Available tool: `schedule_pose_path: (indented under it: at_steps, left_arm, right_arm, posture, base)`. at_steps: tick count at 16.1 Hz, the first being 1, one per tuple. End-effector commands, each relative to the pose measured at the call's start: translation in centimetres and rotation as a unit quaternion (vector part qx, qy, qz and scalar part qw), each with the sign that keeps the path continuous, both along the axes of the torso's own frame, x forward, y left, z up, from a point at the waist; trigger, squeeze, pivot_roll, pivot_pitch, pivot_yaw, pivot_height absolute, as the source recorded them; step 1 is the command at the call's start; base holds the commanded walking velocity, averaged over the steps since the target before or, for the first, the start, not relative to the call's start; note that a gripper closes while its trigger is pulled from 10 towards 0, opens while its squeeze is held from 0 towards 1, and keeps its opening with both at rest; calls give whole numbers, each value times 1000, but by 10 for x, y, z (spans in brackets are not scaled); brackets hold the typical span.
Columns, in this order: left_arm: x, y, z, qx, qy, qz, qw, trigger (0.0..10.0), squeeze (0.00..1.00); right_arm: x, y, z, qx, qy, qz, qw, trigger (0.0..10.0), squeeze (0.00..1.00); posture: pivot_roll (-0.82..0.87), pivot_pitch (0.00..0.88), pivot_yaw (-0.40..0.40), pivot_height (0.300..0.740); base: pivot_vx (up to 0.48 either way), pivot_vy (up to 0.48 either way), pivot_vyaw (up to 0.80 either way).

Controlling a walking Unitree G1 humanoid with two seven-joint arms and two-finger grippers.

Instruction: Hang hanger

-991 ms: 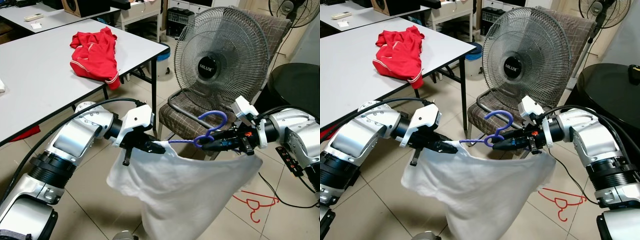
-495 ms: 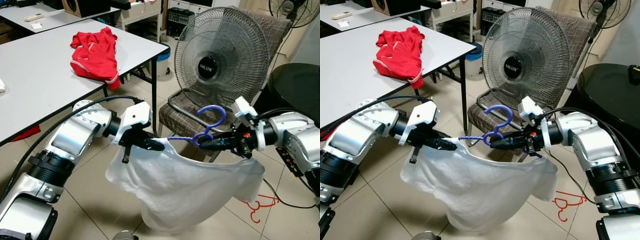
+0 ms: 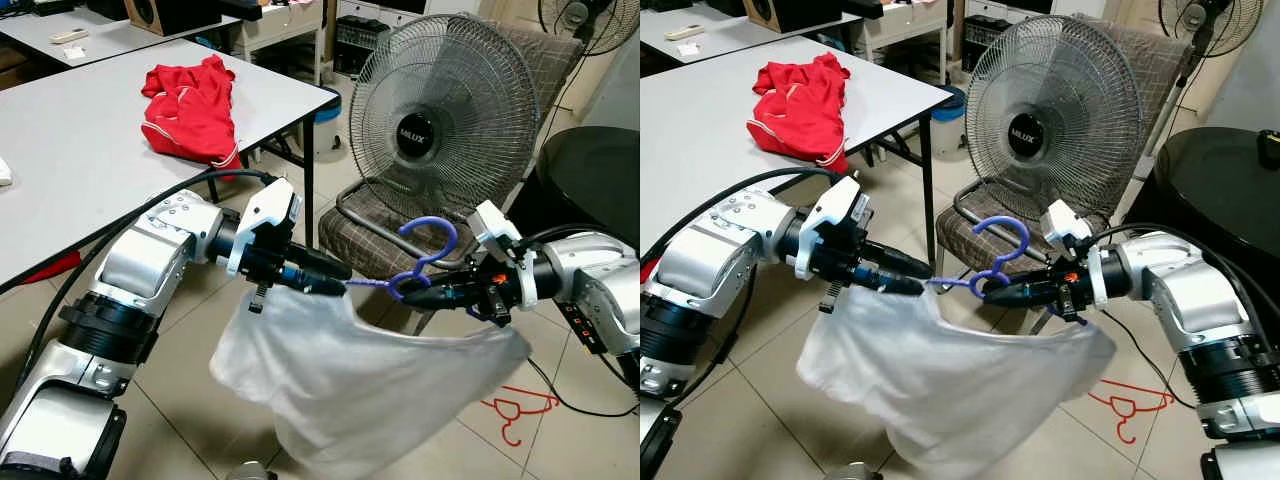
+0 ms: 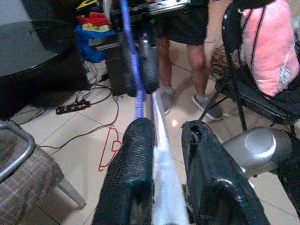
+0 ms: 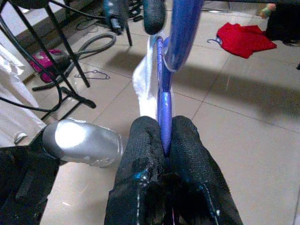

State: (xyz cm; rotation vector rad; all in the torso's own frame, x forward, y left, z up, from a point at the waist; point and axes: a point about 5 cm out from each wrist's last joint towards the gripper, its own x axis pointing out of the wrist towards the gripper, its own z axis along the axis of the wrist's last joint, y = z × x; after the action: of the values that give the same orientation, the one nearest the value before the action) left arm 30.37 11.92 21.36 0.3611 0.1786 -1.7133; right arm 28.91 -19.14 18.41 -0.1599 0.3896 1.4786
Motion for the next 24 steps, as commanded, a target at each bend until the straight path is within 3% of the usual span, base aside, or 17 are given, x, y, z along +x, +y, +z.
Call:
schedule_pose_path:
  at_steps: [1, 5, 6, 7, 8, 9, 11, 13, 14, 15, 16, 17, 19, 20, 22, 23, 24]
  left_arm:
    - [-1, 0, 9, 6, -25, -19, 999, 10000, 0]
    - [3, 6, 8, 7, -42, 0, 999, 10000, 0]
    - [9, 8, 9, -3, -47, 35, 998, 10000, 0]
    - [22, 19, 11, -41, -65, 132, 988, 10000, 0]
    - [24, 22, 10, -51, -65, 166, 983, 10000, 0]
    - [22, 29, 4, -66, -55, 217, 972, 10000, 0]
    - [14, 40, -16, -75, -40, 308, 948, 10000, 0]
    - [-1, 53, -48, -84, 18, 457, 885, 10000, 0]
    - [-14, 55, -61, -81, 43, 497, 863, 10000, 0]
    - [-21, 54, -67, -81, 54, 520, 848, 10000, 0]
    - [-29, 59, -76, -78, 49, 573, 815, 10000, 0]
    - [-30, 60, -76, -83, 38, 584, 807, 10000, 0]
    - [-40, 64, -84, -81, 8, 654, 752, 10000, 0]
    - [-43, 64, -85, -80, 20, 654, 752, 10000, 0]
    - [-49, 62, -91, -78, 68, 669, 736, 10000, 0]
    - [-53, 53, -93, -70, 38, 658, 749, 10000, 0]
    - [-53, 48, -93, -68, 5, 656, 752, 10000, 0]
  right_arm:
    - [-2, -3, 5, 5, -7, -13, 1000, 0, 0]
    - [-6, -5, -6, 7, -25, -65, 998, 0, 0]
    - [-8, -7, -12, 0, -22, -91, 996, 0, 0]
    - [-15, -12, -30, -14, -2, -167, 986, 0, 0]
    - [-17, -14, -36, -30, -2, -203, 979, 2549, 0]
    - [-21, -14, -48, -43, 5, -269, 962, 10000, 0]
    - [-33, -8, -63, -32, 27, -369, 928, 10000, 0]
    - [-44, -4, -76, -12, 67, -472, 879, 10000, 0]
    - [-44, -7, -76, 0, 29, -523, 852, 10000, 0]
    - [-43, -7, -75, -4, 1, -544, 839, 10000, 0]
    - [-45, -7, -75, -20, -2, -579, 815, 10000, 0]
    - [-46, -6, -75, -23, 0, -585, 811, 10000, 0]
    - [-53, 4, -75, -46, -35, -599, 799, 10000, 0]
    - [-54, 6, -74, -38, -32, -602, 797, 10000, 0]
    - [-54, 8, -71, -22, -41, -612, 790, 10000, 0]
    - [-54, 11, -65, -12, -47, -616, 786, 10000, 0]
    - [-54, 12, -65, -16, -53, -608, 792, 10000, 0]
  posture:
    - [0, 0, -5, 740]
    - [-13, 0, -5, 740]
    - [-9, 0, -7, 740]
    - [-6, 0, -8, 740]
    - [-1, 0, -11, 740]
    - [1, 0, -11, 740]
    - [-6, 0, 5, 740]
    - [-11, 0, 18, 740]
    - [-10, 0, 13, 740]
    - [-6, 0, 9, 740]
    - [10, 26, -2, 740]
    - [10, 26, -2, 740]
    - [8, 45, 5, 740]
    - [5, 43, 9, 740]
    - [-14, 33, 17, 740]
    - [-17, 26, 8, 740]
    - [-7, 27, 1, 740]
  base:
    - [0, 0, 0]
    - [0, 0, 0]
    - [0, 0, 0]
    - [0, 0, 0]
    - [0, 0, 0]
    - [0, 0, 0]
    - [0, 0, 0]
    - [0, 0, 0]
    - [0, 0, 0]
    - [0, 0, 0]
    - [0, 0, 800]
    - [0, 0, 800]
    - [0, 0, 800]
    - [0, 0, 800]
    - [0, 0, 800]
    - [0, 0, 800]
    - [0, 0, 800]
